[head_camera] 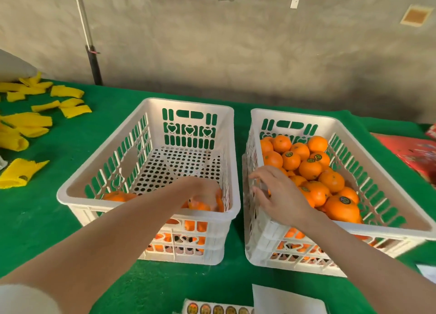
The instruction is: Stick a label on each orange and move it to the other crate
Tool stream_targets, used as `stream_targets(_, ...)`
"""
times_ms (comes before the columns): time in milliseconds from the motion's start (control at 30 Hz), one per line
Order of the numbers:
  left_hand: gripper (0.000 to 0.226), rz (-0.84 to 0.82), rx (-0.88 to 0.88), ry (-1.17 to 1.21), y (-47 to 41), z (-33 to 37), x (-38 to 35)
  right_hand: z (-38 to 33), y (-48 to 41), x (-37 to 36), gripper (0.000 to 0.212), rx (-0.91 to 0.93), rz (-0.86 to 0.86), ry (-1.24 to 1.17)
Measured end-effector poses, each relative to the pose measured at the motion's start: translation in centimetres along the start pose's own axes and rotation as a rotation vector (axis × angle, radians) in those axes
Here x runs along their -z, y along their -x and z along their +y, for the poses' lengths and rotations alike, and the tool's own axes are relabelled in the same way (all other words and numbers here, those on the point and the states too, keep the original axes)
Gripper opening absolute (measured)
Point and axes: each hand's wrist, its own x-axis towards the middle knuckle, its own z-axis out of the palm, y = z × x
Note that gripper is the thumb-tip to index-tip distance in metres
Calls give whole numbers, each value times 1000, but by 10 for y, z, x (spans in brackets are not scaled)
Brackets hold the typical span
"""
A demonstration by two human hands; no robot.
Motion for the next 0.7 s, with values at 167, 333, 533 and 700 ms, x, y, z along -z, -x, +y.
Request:
stream_targets(167,38,15,64,102,-15,-11,-11,-5,3,1,24,-4,16,15)
stream_targets(333,48,201,117,107,-7,1,-8,-5,6,2,23,-10,73,38)
stream_targets(533,57,660,42,867,37,3,10,-19,13,16,17,37,194,59)
stream_targets(700,75,688,-315,1430,96,28,6,-32,63,0,17,76,372,-158)
